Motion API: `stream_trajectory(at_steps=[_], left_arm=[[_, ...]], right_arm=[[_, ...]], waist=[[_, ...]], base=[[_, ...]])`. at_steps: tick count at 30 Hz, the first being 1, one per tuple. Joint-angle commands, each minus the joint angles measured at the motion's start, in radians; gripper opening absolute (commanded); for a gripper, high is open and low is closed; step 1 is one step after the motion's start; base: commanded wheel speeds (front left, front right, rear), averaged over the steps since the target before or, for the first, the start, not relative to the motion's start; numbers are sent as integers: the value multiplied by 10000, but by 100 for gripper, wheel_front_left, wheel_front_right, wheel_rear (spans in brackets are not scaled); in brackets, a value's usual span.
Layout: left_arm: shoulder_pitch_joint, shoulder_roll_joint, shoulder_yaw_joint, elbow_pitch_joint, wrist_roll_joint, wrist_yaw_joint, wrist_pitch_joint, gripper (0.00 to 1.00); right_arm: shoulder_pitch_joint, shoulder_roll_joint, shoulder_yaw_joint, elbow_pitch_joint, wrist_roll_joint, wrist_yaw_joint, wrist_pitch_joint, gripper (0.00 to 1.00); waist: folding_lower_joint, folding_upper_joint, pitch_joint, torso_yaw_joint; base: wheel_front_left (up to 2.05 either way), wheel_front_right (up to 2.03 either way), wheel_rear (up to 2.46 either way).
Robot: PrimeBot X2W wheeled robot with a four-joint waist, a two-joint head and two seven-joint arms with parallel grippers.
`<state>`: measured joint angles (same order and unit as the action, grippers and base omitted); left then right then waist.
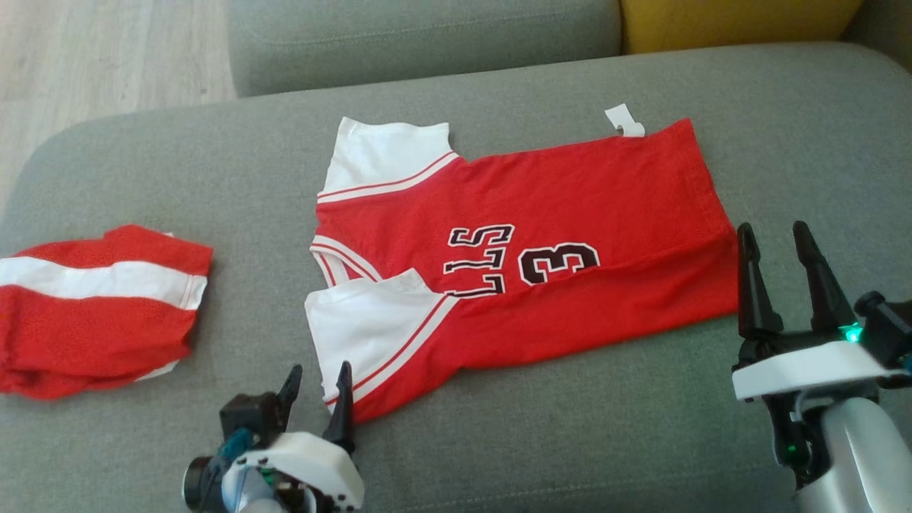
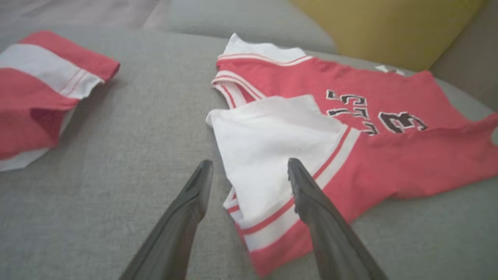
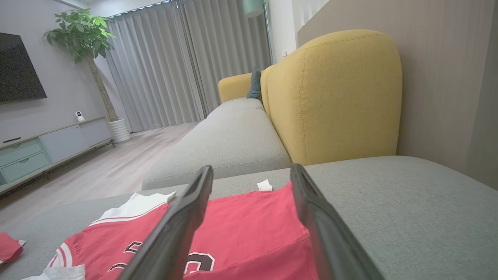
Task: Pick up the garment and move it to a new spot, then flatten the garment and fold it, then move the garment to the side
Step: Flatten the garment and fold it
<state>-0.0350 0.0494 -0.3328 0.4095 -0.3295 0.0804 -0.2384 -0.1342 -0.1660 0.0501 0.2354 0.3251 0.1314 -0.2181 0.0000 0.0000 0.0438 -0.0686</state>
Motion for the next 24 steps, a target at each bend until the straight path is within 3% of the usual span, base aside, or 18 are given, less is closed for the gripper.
stream_trajectory(at_steps=[1, 21, 22, 23, 24], left_arm=[[-872, 11, 182, 166, -87, 182, 29, 100], [-2263, 9, -667, 3144, -292, 82, 1472, 100], [-2320, 9, -691, 3224, -302, 45, 1477, 45], [-2374, 9, -715, 3283, -308, 6, 1453, 0], [-2421, 10, -736, 3331, -311, -30, 1421, 0]], right_arm=[[-386, -89, 112, -443, -98, -7, 54, 100], [-753, -232, -158, -665, -347, -7, 367, 100], [-771, -217, -213, -628, -402, -7, 414, 100], [-792, -190, -291, -577, -464, -7, 475, 100], [-815, -154, -386, -504, -531, -7, 558, 100]], waist=[[0, 0, 113, -71], [0, 0, 590, -467], [0, 0, 606, -469], [0, 0, 621, -470], [0, 0, 633, -469]], base=[[0, 0, 0], [0, 0, 0], [0, 0, 0], [0, 0, 0], [0, 0, 0]])
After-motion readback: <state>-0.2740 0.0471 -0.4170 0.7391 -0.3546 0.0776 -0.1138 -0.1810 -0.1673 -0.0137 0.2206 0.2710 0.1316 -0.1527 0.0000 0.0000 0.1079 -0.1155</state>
